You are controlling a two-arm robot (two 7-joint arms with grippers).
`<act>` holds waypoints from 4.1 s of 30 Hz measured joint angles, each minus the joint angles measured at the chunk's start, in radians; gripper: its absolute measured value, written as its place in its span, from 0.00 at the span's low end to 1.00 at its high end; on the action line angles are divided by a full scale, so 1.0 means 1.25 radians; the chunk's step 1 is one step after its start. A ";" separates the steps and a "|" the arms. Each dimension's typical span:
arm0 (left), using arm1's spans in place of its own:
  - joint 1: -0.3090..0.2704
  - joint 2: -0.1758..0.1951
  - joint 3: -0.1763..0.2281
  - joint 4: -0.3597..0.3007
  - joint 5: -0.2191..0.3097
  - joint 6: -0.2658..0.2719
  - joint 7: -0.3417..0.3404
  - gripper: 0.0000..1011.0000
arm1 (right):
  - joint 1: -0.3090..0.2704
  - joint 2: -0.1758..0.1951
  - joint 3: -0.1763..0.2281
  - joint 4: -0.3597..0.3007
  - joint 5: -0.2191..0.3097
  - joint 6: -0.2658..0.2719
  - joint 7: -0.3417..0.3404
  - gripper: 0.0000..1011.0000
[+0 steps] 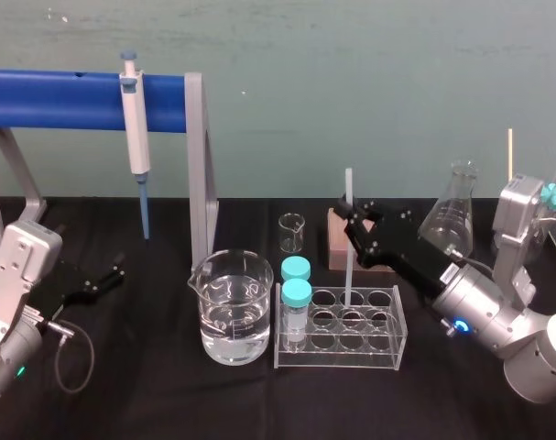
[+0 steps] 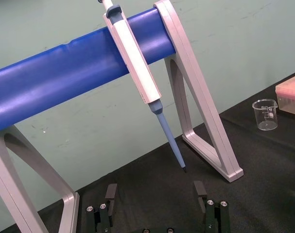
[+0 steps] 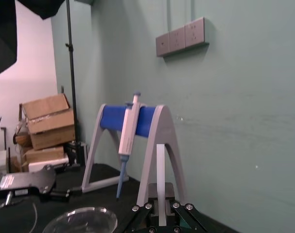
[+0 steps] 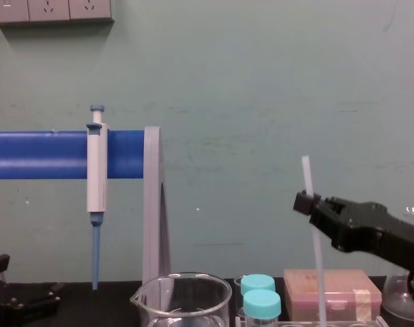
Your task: Pick up the stirring rod with one hand, then place it down.
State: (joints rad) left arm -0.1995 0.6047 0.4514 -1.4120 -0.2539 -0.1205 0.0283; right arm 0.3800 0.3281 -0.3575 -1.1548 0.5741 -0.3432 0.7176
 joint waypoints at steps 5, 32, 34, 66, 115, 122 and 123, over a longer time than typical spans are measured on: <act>0.000 0.000 0.000 0.000 0.000 0.000 0.000 0.99 | -0.004 -0.003 -0.007 0.014 -0.015 -0.008 0.000 0.07; 0.000 0.000 0.000 0.000 0.000 0.000 0.000 0.99 | -0.007 -0.028 -0.003 0.065 -0.059 -0.034 -0.026 0.07; 0.000 0.000 0.000 0.000 0.000 0.000 0.000 0.99 | -0.007 -0.030 -0.001 0.067 -0.061 -0.034 -0.029 0.07; 0.000 0.000 0.000 0.000 0.000 0.000 0.000 0.99 | -0.021 -0.035 0.011 0.061 -0.066 -0.021 -0.047 0.27; 0.000 0.000 0.000 0.000 0.000 0.000 0.000 0.99 | -0.188 -0.012 0.147 -0.159 -0.228 0.232 -0.445 0.99; 0.000 0.000 0.000 0.000 0.000 0.000 0.000 0.99 | -0.185 -0.014 0.148 -0.149 -0.236 0.241 -0.445 0.99; 0.000 0.000 0.000 0.000 0.000 0.000 0.000 0.99 | -0.185 -0.014 0.148 -0.150 -0.236 0.241 -0.445 0.99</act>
State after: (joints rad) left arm -0.1996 0.6047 0.4514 -1.4120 -0.2539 -0.1205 0.0283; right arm 0.1488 0.3112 -0.1729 -1.3421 0.2793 -0.0421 0.1612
